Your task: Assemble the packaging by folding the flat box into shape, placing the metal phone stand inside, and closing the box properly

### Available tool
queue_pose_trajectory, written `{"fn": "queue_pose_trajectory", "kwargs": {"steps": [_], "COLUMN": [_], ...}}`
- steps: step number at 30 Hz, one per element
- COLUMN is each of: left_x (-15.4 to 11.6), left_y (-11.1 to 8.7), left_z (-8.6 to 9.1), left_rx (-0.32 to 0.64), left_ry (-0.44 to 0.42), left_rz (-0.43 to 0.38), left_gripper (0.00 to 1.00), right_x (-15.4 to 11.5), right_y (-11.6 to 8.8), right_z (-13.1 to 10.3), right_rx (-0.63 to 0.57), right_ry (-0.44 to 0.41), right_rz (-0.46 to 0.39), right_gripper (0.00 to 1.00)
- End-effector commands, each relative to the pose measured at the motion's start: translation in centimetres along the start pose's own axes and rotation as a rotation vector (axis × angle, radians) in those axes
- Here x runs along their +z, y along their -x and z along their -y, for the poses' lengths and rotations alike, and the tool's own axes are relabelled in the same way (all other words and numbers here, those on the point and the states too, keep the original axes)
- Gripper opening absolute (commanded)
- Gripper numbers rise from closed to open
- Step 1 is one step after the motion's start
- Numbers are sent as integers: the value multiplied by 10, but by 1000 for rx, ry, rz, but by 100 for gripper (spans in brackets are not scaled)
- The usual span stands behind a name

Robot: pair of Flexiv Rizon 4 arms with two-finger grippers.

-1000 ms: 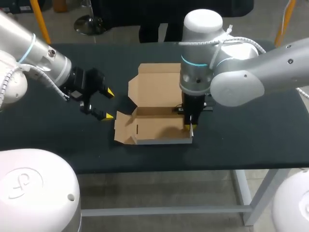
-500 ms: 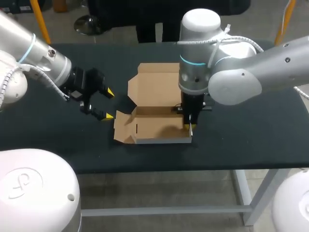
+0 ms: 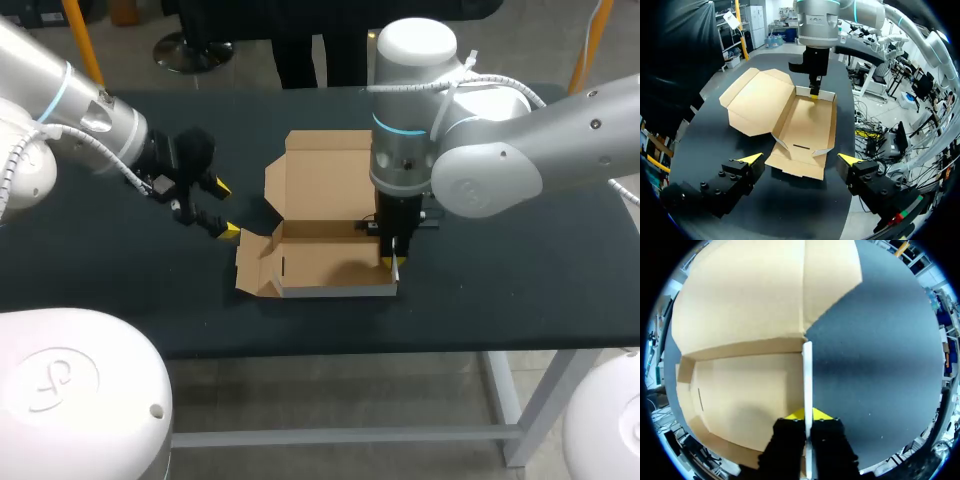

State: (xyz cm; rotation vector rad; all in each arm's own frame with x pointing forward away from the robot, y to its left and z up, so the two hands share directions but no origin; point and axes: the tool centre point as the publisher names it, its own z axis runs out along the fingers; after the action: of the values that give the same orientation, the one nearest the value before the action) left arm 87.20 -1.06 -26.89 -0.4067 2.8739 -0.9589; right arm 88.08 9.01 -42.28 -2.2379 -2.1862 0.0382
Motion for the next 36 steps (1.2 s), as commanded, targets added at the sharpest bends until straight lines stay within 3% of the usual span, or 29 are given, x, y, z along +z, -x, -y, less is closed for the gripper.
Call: {"fn": "queue_pose_trajectory", "kwargs": {"steps": [1,2,6,19,21,26,35,36], "left_x": [-8,-7,-1,1,7,18,40,42], "left_y": [-16,-17,-18,-18,-7,1,6,7], "left_z": [0,-1,-8,-11,-12,-25,-45,-46], "left_rx": [-842,-909,-1115,-1127,-1272,-1391,-1351,-1354], "left_ry": [74,81,57,77,65,50,60,63], "left_rz": [174,219,201,208,230,142,-16,-29], "left_gripper": [100,100,100,100,100,100,100,96], "right_x": [-1,-1,-1,-1,-1,-1,-1,-1], "right_y": [-1,-1,-1,-1,-1,-1,-1,-1], "right_z": [-1,-1,-1,-1,-1,-1,-1,-1], "right_rx": [-1,-1,-1,-1,-1,-1,-1,-1], "right_ry": [-6,-6,-6,-6,-6,-6,-6,-6], "right_rz": [4,4,4,4,4,4,4,4], "right_gripper": [0,0,0,0,0,0,0,0]}}
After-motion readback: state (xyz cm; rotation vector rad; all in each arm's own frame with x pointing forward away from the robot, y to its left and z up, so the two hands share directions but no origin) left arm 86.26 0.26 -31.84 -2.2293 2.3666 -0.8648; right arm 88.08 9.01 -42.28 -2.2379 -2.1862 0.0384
